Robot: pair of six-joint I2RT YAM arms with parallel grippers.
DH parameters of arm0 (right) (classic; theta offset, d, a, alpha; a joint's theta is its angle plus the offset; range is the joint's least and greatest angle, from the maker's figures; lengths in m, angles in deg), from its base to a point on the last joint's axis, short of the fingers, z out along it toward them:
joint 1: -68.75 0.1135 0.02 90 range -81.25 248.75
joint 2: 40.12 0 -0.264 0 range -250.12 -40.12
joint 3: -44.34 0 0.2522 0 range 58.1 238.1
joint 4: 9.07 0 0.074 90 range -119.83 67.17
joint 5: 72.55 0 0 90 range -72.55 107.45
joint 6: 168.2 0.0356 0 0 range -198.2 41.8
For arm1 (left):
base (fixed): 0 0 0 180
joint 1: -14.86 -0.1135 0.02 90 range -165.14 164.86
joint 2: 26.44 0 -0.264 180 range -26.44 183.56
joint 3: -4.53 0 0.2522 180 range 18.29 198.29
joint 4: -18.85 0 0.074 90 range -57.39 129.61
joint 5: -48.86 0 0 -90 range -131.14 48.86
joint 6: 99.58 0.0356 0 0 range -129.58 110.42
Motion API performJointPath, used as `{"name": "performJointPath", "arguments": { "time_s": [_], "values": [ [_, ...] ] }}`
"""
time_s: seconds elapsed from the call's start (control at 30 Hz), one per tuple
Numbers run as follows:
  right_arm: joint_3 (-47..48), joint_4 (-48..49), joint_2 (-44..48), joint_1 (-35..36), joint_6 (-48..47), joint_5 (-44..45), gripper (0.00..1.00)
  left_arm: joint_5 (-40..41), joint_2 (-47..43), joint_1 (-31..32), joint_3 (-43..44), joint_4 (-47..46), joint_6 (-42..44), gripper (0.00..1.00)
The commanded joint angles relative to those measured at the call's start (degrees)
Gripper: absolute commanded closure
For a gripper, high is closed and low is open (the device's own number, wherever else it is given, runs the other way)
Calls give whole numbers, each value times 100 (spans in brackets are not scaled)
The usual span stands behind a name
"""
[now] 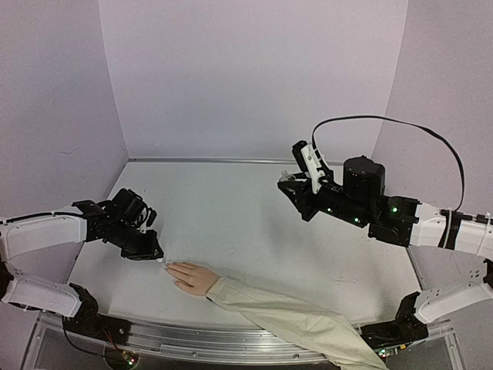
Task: Paint the nails
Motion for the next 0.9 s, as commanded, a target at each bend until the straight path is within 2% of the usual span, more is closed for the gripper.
{"name": "performJointPath", "arguments": {
  "time_s": [0.0,0.87],
  "values": [
    [223,330,136,1,109,-39,100,-161,184,-32,107,-335,41,100],
    [280,330,16,-2,65,-40,100,119,448,-32,54,-363,48,100]
  ]
}}
